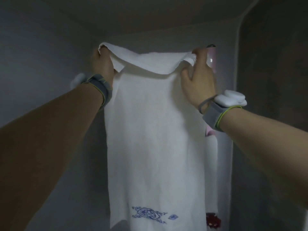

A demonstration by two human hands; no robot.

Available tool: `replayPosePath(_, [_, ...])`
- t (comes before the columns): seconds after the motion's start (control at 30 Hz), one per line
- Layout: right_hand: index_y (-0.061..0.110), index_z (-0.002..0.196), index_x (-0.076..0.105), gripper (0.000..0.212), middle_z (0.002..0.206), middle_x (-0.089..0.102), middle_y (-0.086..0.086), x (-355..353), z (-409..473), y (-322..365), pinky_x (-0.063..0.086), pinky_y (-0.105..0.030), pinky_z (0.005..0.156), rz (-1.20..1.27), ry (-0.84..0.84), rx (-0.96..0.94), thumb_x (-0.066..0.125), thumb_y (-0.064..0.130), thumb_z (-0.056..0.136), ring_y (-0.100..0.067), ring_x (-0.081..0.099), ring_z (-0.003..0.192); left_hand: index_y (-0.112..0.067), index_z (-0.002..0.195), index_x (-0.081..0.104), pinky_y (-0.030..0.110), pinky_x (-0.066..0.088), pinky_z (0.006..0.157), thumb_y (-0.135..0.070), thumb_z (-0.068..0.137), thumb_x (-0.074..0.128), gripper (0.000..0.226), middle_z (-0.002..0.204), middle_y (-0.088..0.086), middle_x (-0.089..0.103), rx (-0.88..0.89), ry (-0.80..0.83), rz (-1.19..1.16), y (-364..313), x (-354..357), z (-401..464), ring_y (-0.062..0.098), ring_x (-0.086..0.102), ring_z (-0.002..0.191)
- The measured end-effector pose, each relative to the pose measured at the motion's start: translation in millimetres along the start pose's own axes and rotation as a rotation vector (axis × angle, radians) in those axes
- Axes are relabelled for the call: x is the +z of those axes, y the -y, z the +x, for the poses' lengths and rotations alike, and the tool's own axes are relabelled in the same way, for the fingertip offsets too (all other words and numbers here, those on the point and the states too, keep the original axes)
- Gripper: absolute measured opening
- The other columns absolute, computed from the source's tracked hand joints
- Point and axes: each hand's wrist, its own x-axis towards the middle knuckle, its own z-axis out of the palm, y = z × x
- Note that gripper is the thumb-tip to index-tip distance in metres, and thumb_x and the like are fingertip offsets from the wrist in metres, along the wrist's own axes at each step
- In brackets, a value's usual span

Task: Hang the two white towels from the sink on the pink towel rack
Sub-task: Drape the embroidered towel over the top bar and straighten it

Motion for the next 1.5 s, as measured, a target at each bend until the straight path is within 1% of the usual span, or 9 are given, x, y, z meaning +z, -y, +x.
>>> replayPosePath(0.13, [0.009,0.127,0.044,0.04,0.098,0.064,-0.014,24,14,-8,0.045,-0.038,0.07,-0.191,-0.041,-0.05,0.038,0.035,0.097,-0.036,0.06,0.087,-0.02,0.115,0.056,0.052,0.055,0.087,-0.042,0.085,0.038,0.041,0.099,0.015,0.065,0.002,0.062,0.054,24,9,31,0.033,0.065,0.086])
replayPosePath(0.4, [0.011,0.13,0.044,0.044,0.098,0.067,-0.024,47,48,-25,0.034,-0.038,0.07,-0.643,0.024,-0.04,0.034,0.037,0.096,-0.044,0.062,0.092,-0.009,0.124,0.041,0.028,0.029,0.065,-0.042,0.097,0.037,0.043,0.098,0.011,0.055,0.281,0.219,0.699,51,33,39,0.029,0.051,0.083])
replayPosePath(0.57, [0.01,0.126,0.047,0.043,0.093,0.067,-0.024,57,53,-32,0.03,-0.038,0.068,-0.725,-0.025,-0.074,0.033,0.037,0.095,-0.042,0.063,0.087,-0.018,0.068,0.047,0.032,0.03,0.059,-0.061,0.095,0.015,0.06,0.068,0.006,0.051,0.529,0.421,1.184,68,25,42,0.028,0.049,0.065])
replayPosePath(0.77, [0.014,0.132,0.044,0.045,0.107,0.063,-0.019,59,58,-35,0.029,-0.039,0.07,-0.711,-0.055,-0.09,0.034,0.038,0.095,-0.041,0.062,0.093,-0.017,0.055,0.037,0.028,0.023,0.049,-0.063,0.095,0.013,0.065,0.056,0.006,0.041,0.561,0.433,1.249,64,26,41,0.024,0.04,0.05])
replayPosePath(0.87, [0.013,0.12,0.054,0.041,0.104,0.065,-0.019,55,57,-34,0.034,-0.039,0.073,-0.727,0.0,-0.109,0.031,0.039,0.097,-0.04,0.062,0.092,-0.005,0.078,0.057,0.029,0.031,0.053,-0.051,0.1,0.017,0.065,0.062,0.012,0.047,0.566,0.481,1.325,56,27,36,0.027,0.045,0.057])
replayPosePath(0.93, [0.008,0.107,0.063,0.052,0.103,0.066,-0.023,53,60,-30,0.039,-0.039,0.08,-0.805,0.089,-0.088,0.026,0.043,0.098,-0.04,0.062,0.095,0.0,0.108,0.06,0.034,0.041,0.064,-0.036,0.103,0.025,0.05,0.078,0.02,0.058,0.737,0.447,1.368,58,26,37,0.032,0.052,0.068])
replayPosePath(1.03, [0.005,0.109,0.062,0.062,0.11,0.063,-0.024,52,68,-29,0.038,-0.041,0.083,-0.89,0.215,-0.033,0.017,0.045,0.095,-0.039,0.058,0.102,-0.002,0.093,0.057,0.039,0.043,0.06,-0.015,0.095,0.042,0.02,0.084,0.02,0.062,1.107,0.315,1.241,64,30,28,0.034,0.058,0.07])
replayPosePath(1.2, [0.008,0.11,0.06,0.057,0.102,0.059,-0.019,50,75,-26,0.04,-0.04,0.084,-0.798,0.326,0.035,0.019,0.045,0.095,-0.035,0.056,0.095,-0.01,0.093,0.052,0.036,0.038,0.064,-0.038,0.1,0.028,0.037,0.08,0.011,0.059,1.094,0.331,1.032,84,44,5,0.032,0.056,0.072])
replayPosePath(1.5, [0.005,0.104,0.055,0.028,0.105,0.063,-0.017,20,52,-42,0.036,-0.034,0.078,-0.102,-0.342,0.066,0.042,0.02,0.085,-0.031,0.056,0.098,-0.018,0.058,0.039,0.028,0.029,0.054,-0.052,0.099,0.015,0.058,0.056,-0.001,0.044,0.848,0.439,1.134,66,53,17,0.021,0.044,0.05])
